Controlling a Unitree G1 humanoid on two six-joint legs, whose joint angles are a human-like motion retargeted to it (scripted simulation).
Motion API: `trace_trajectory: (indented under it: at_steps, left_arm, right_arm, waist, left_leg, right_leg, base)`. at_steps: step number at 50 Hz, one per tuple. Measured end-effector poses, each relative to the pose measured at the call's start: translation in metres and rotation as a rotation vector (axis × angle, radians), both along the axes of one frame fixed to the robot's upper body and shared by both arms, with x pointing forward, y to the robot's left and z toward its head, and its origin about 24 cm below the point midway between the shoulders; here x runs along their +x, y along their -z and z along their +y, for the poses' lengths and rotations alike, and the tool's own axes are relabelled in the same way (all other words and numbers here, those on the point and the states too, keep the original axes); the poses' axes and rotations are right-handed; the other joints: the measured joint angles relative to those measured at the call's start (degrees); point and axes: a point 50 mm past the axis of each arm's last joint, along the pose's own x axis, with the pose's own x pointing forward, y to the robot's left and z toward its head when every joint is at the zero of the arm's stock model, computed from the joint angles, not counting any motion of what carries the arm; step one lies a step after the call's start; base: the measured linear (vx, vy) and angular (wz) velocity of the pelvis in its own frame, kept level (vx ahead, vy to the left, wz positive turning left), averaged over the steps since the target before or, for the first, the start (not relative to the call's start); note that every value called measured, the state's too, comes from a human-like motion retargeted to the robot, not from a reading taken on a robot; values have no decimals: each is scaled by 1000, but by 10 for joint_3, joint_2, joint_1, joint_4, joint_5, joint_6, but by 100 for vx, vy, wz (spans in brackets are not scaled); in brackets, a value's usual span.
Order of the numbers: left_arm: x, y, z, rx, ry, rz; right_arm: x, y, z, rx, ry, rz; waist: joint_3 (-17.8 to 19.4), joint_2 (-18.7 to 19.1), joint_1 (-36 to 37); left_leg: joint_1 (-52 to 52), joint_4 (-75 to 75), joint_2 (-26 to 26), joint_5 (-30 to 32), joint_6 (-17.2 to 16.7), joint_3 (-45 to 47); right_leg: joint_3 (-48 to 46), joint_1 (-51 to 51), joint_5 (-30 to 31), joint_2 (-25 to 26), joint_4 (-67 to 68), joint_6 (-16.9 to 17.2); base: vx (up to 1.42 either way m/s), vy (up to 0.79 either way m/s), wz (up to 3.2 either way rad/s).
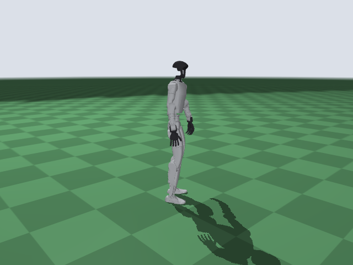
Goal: Kungfu
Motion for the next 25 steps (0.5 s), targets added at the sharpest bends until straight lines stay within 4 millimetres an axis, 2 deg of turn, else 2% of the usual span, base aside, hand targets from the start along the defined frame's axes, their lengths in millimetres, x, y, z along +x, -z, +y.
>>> trace_trajectory:
  at_steps: [2, 4, 7, 10, 12, 14, 16, 18, 20, 22, 23, 25]
  left_arm:
    - [-14, 13, -17, 71, -4, 32]
    - [-25, 25, -39, 55, 1, 48]
    - [-39, 41, -87, -46, 4, 59]
    - [-53, 50, -134, -136, 16, 58]
    - [-62, 51, -140, 76, 32, 69]
    - [-53, 49, -131, 119, 37, 10]
    - [-48, 48, -121, 20, 37, -26]
    - [-48, 44, -105, -94, 64, 11]
    - [-57, 39, -83, -161, 83, 133]
    - [-72, 32, -62, -164, 84, 267]
    - [-80, 29, -52, -144, 78, 324]
    - [-94, 23, -37, -61, 76, 402]
  right_arm:
    - [11, 2, 8, -123, -100, -36]
    - [20, 4, 20, -142, -186, -49]
    - [21, 8, 42, -22, -324, 20]
    - [10, 12, 65, 113, -450, 67]
    - [8, 14, 65, -30, -520, -15]
    - [16, 11, 65, -175, -594, -196]
    - [23, 6, 71, -234, -677, -350]
    - [25, 5, 73, -251, -744, -400]
    - [25, 5, 72, -228, -803, -350]
    - [22, 6, 71, -173, -838, -240]
    - [19, 7, 72, -133, -850, -178]
    - [10, 8, 67, -45, -826, -56]
  waist:
    - [15, 7, -6]
    - [25, 12, -15]
    - [33, 17, -26]
    - [32, 19, -39]
    - [35, 23, -36]
    - [36, 27, -53]
    - [36, 28, -63]
    - [31, 25, -71]
    - [25, 17, -69]
    - [21, 17, -62]
    - [14, 14, -58]
    - [-1, 14, -36]
  left_leg:
    - [5, -2, 10, -3, 1, 25]
    - [10, -6, 21, -4, 0, 49]
    - [15, -10, 38, -8, -6, 87]
    - [19, -14, 58, -11, -15, 124]
    - [26, -22, 65, -7, -18, 145]
    - [29, -23, 75, -6, -30, 148]
    - [35, -27, 85, -3, -43, 165]
    - [39, -29, 88, -1, -53, 177]
    - [44, -27, 94, 2, -63, 196]
    - [51, -22, 116, 9, -74, 220]
    - [53, -16, 124, 15, -76, 229]
    - [48, -2, 143, 37, -72, 238]
  right_leg:
    - [-4, 5, 30, -15, -4, -2]
    - [-17, 11, 61, -32, -7, -5]
    - [-28, 17, 91, -55, -8, -11]
    - [-31, 23, 106, -75, -10, -13]
    - [-21, 28, 120, -76, -14, -26]
    - [-31, 40, 126, -81, -16, -39]
    - [-39, 51, 133, -82, -18, -48]
    - [-51, 64, 129, -83, -20, -36]
    - [-65, 76, 62, -79, -25, 4]
    - [-117, 87, 34, -63, -39, -41]
    - [-144, 93, 31, -57, -54, -52]
    - [-103, 88, 16, -38, -61, -61]
  base:
    - [-36, -11, -119]
    - [-34, -23, -114]
    - [-28, -34, -117]
    - [-26, -38, -122]
    - [-29, -42, -127]
    - [-27, -39, -83]
    - [-26, -47, -95]
    - [-27, -66, -98]
    - [-19, -61, -121]
    - [-16, -73, -124]
    - [-7, -75, -109]
    - [-3, -73, -91]
